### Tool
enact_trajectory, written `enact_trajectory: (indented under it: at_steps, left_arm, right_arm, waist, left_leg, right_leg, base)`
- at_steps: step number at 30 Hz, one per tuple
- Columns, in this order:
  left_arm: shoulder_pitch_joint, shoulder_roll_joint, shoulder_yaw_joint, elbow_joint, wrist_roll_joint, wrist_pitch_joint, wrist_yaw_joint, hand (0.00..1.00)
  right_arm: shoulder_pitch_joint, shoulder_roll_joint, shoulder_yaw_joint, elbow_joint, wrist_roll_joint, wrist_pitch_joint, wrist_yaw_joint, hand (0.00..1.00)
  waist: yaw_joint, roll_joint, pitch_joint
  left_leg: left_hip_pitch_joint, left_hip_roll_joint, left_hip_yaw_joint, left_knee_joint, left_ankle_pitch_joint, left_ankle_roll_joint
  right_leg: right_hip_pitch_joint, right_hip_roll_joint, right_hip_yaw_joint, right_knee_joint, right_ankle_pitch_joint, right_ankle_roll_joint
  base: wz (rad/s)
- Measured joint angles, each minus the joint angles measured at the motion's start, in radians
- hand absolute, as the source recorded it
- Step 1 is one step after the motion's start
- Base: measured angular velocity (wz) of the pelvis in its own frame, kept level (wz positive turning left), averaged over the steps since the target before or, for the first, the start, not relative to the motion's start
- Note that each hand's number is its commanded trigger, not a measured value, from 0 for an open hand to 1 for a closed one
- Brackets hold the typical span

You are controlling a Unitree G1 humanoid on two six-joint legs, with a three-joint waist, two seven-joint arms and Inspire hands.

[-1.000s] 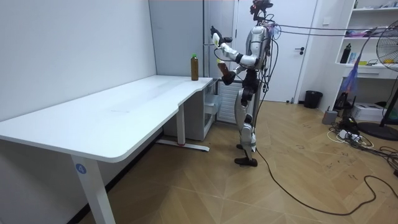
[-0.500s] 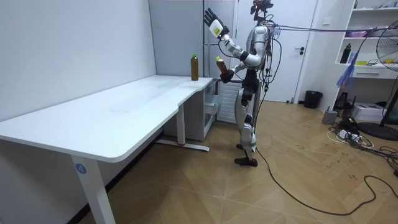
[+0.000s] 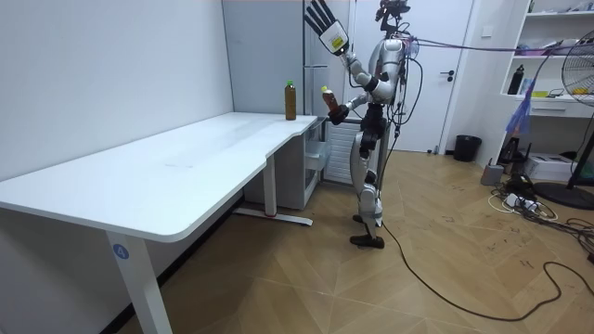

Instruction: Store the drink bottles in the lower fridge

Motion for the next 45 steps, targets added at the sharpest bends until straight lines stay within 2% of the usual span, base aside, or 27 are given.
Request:
enact_trajectory:
  at_steps: [3,5,7,10,13,17,19,22,25,26,28,32,34,37,40,45]
  left_arm:
    - [0.067,-0.013,0.016,0.100,-0.070,0.000,0.113,0.00]
    - [0.087,-0.015,-0.002,0.191,-0.116,0.001,0.168,0.00]
    - [0.115,-0.021,-0.045,0.318,-0.133,0.014,0.232,0.00]
    - [0.146,-0.025,-0.119,0.463,-0.131,0.029,0.273,0.00]
    - [0.145,-0.037,-0.173,0.578,-0.140,0.052,0.288,0.00]
    - [0.142,-0.028,-0.253,0.763,-0.149,0.068,0.272,0.00]
    - [0.143,-0.014,-0.331,0.936,-0.149,0.086,0.229,0.00]
    - [0.156,-0.014,-0.371,1.071,-0.149,0.127,0.167,0.00]
    - [0.160,-0.010,-0.373,1.180,-0.145,0.162,0.096,0.00]
    - [0.164,-0.010,-0.372,1.194,-0.142,0.167,0.080,0.00]
    - [0.169,-0.008,-0.373,1.241,-0.101,0.197,0.011,0.00]
    - [0.190,-0.003,-0.420,1.291,-0.015,0.241,-0.091,0.00]
    - [0.181,-0.006,-0.451,1.329,0.097,0.281,-0.154,0.00]
    - [0.164,-0.009,-0.467,1.359,0.181,0.311,-0.220,0.00]
    - [0.154,-0.012,-0.469,1.365,0.213,0.320,-0.265,0.00]
    - [0.142,-0.013,-0.482,1.364,0.223,0.330,-0.333,0.00]
  right_arm:
    - [0.003,0.006,0.010,-0.001,0.000,0.004,-0.025,1.00]
    - [0.004,0.000,0.028,-0.001,0.000,0.019,-0.050,1.00]
    - [0.004,0.011,0.052,-0.001,0.000,0.044,-0.073,1.00]
    - [0.003,0.021,0.080,-0.001,0.001,0.069,-0.084,1.00]
    - [-0.009,0.023,0.097,-0.001,0.002,0.070,-0.097,1.00]
    - [-0.020,0.027,0.131,-0.001,0.009,0.092,-0.118,1.00]
    - [-0.023,0.023,0.156,-0.001,0.012,0.092,-0.128,1.00]
    - [-0.024,0.019,0.163,-0.001,0.012,0.101,-0.128,1.00]
    - [-0.027,0.016,0.159,-0.001,0.012,0.105,-0.128,1.00]
    - [-0.028,0.014,0.158,-0.001,0.012,0.105,-0.128,1.00]
    - [-0.029,0.001,0.153,0.001,0.012,0.105,-0.129,1.00]
    - [-0.048,-0.011,0.151,0.007,0.011,0.113,-0.128,1.00]
    - [-0.052,-0.020,0.151,0.017,0.010,0.116,-0.132,1.00]
    - [-0.052,-0.020,0.151,0.024,0.008,0.127,-0.135,1.00]
    - [-0.058,-0.017,0.150,0.070,0.008,0.126,-0.143,1.00]
    - [-0.060,-0.016,0.150,0.087,0.009,0.134,-0.158,1.00]
  waist:
    - [0.011,-0.006,-0.0057]
    - [0.024,-0.011,-0.0074]
    - [0.031,-0.025,-0.0097]
    - [0.047,-0.043,-0.0137]
    - [0.050,-0.060,-0.0049]
    - [0.048,-0.056,-0.0032]
    - [0.042,-0.049,-0.0015]
    - [0.032,-0.048,0.0001]
    - [0.017,-0.041,0.0040]
    - [0.017,-0.040,0.0042]
    - [0.010,-0.030,0.0101]
    - [-0.027,-0.011,0.0100]
    - [-0.044,-0.004,0.0043]
    - [-0.063,0.004,0.0005]
    - [-0.074,-0.003,-0.0022]
    - [-0.083,-0.023,-0.0010]
  left_leg:
    - [0.004,0.000,-0.001,-0.002,0.000,0.000]
    - [0.007,0.000,0.001,-0.003,0.000,0.000]
    - [0.002,-0.002,-0.005,-0.005,0.000,0.000]
    - [0.002,-0.002,-0.005,-0.007,0.000,0.000]
    - [-0.001,-0.002,-0.009,-0.010,0.000,0.000]
    - [-0.001,-0.002,-0.009,-0.017,0.000,0.001]
    - [0.000,0.000,0.001,-0.018,0.000,0.001]
    - [-0.002,0.000,-0.001,-0.023,-0.001,0.000]
    - [-0.004,0.001,0.007,-0.026,-0.001,0.000]
    - [-0.006,0.001,0.009,-0.026,-0.001,0.000]
    - [-0.010,0.001,0.011,-0.025,-0.001,0.000]
    - [-0.024,0.001,0.006,-0.018,-0.001,0.001]
    - [-0.029,0.001,0.008,-0.017,-0.001,0.001]
    - [-0.038,0.001,0.012,-0.016,-0.001,0.000]
    - [-0.036,0.001,0.021,-0.015,-0.001,0.000]
    - [-0.039,0.002,0.037,-0.010,-0.001,0.001]
  right_leg:
    - [-0.001,-0.001,-0.002,-0.002,-0.001,0.000]
    - [-0.001,-0.001,-0.003,-0.002,-0.001,0.000]
    - [-0.001,-0.003,-0.010,-0.008,-0.001,0.000]
    - [0.002,-0.003,-0.011,-0.014,-0.001,0.001]
    - [0.002,-0.002,-0.012,-0.016,0.000,0.002]
    - [0.008,-0.001,-0.010,-0.016,0.001,0.002]
    - [0.005,0.001,-0.006,-0.015,0.001,0.002]
    - [-0.002,0.002,-0.004,-0.017,0.001,0.002]
    - [-0.004,0.002,-0.002,-0.015,0.001,0.002]
    - [-0.006,0.002,0.000,-0.015,0.001,0.002]
    - [-0.009,0.002,0.000,-0.014,0.001,0.002]
    - [-0.018,0.001,-0.007,-0.015,0.001,0.002]
    - [-0.024,0.001,-0.008,-0.014,0.001,0.002]
    - [-0.033,0.001,-0.003,-0.013,0.001,0.002]
    - [-0.034,0.000,0.001,-0.013,0.001,0.002]
    - [-0.040,0.000,0.011,-0.011,0.001,0.002]
  base:
    - [0.00]
    - [-0.02]
    - [0.07]
    - [0.01]
    - [0.04]
    - [-0.01]
    - [-0.08]
    - [-0.02]
    - [-0.01]
    - [-0.08]
    - [-0.02]
    - [0.04]
    - [0.00]
    - [-0.03]
    - [-0.06]
    - [-0.07]
